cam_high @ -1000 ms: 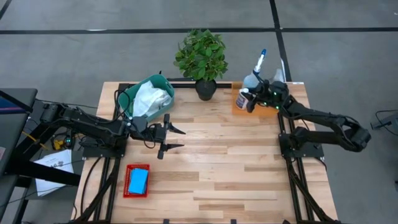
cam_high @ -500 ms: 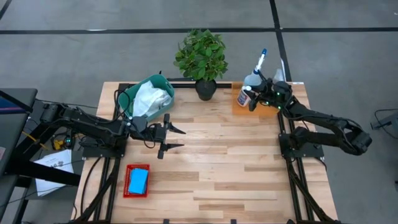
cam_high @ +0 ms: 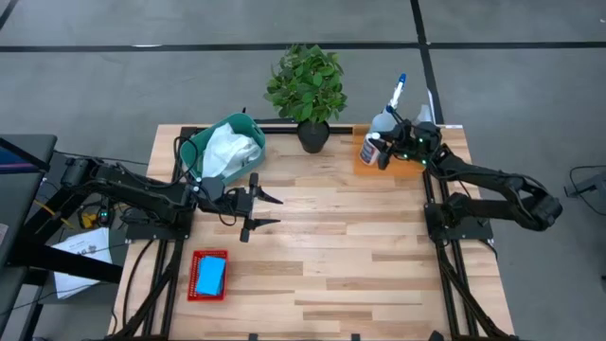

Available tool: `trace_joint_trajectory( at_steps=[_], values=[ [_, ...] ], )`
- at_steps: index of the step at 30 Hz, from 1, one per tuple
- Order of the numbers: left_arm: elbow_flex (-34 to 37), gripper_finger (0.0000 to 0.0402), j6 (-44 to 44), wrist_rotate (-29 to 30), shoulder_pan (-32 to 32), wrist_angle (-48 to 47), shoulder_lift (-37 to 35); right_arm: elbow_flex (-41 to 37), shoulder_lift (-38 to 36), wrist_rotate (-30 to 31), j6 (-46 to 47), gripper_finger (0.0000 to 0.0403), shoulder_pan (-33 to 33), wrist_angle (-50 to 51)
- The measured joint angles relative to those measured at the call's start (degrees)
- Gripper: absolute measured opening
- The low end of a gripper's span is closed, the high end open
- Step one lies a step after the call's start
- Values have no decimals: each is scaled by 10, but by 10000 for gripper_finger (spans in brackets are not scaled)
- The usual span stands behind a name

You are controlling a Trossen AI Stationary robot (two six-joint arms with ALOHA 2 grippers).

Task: Pick & Place Kitchen Items
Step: Put the clear restorer into the orange bin

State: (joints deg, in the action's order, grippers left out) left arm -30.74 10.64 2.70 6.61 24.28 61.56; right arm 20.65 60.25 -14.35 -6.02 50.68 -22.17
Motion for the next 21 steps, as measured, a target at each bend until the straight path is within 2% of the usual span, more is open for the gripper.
trace_joint_trajectory(
  at_steps=[16, 18, 21],
  values=[
    [0, 221, 0, 0, 0, -2, 0, 0, 8, 7, 5, 112, 9, -11],
    [0, 221, 0, 0, 0, -2, 0, 0, 8, 7, 15, 138, 8, -9],
    [0, 221, 0, 0, 0, -2, 0, -2, 8, 7, 26, 204, 7, -4]
  ],
)
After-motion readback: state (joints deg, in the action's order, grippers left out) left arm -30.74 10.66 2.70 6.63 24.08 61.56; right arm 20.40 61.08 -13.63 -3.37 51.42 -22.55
